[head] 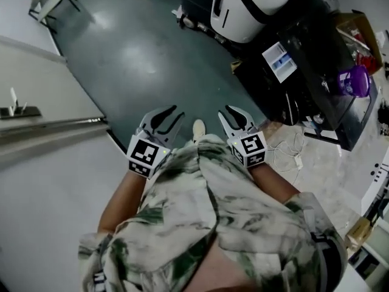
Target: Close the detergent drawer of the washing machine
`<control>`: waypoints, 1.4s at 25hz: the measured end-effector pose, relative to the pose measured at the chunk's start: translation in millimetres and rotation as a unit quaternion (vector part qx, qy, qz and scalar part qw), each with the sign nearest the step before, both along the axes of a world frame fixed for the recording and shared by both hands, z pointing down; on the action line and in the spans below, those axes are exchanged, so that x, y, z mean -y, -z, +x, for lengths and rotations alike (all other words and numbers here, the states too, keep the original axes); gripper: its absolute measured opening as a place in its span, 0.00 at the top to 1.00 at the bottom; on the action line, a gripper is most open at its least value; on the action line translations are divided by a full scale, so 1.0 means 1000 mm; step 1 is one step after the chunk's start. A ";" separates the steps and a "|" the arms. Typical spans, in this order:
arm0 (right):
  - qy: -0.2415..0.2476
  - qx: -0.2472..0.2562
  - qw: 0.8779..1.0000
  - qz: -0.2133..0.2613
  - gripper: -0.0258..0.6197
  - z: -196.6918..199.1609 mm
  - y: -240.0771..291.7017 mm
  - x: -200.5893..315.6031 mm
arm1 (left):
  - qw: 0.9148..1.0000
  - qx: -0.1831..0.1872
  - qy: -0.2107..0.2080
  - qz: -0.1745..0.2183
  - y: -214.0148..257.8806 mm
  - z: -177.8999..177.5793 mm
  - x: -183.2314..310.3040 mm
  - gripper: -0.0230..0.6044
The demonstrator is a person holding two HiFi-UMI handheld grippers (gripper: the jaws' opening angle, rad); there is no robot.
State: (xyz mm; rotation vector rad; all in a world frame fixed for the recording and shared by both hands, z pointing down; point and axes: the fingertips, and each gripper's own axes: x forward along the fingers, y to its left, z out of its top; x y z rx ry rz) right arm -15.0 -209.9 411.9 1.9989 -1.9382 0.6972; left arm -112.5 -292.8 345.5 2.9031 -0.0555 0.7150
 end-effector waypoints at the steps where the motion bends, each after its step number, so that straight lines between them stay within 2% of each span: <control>1: -0.016 0.001 1.000 0.000 0.77 0.015 0.000 0.004 | 1.000 -0.002 -0.010 0.001 0.003 0.015 0.006 0.78; 7: -0.137 0.016 0.990 -0.005 0.77 0.087 -0.014 0.014 | 0.996 -0.005 -0.093 -0.007 0.000 0.095 0.038 0.78; 12: -0.252 0.020 0.968 -0.008 0.77 0.127 -0.028 0.023 | 0.983 -0.004 -0.182 -0.019 -0.012 0.136 0.072 0.78; 17: -0.370 0.012 0.929 -0.009 0.77 0.149 -0.041 0.040 | 0.961 -0.007 -0.275 -0.015 -0.003 0.162 0.119 0.78; 21: -0.450 -0.008 0.893 -0.013 0.77 0.171 -0.049 0.041 | 0.945 -0.008 -0.327 -0.012 -0.005 0.180 0.156 0.78; 25: -0.507 -0.017 0.861 -0.025 0.77 0.188 -0.067 0.029 | 0.930 -0.003 -0.367 -0.024 -0.016 0.193 0.165 0.78; 31: -0.573 -0.028 0.819 -0.026 0.74 0.227 -0.077 0.007 | 0.920 0.012 -0.382 -0.090 -0.018 0.229 0.153 0.78; 35: -0.609 -0.022 0.793 -0.019 0.71 0.257 -0.086 -0.007 | 0.914 0.019 -0.396 -0.089 -0.016 0.256 0.139 0.78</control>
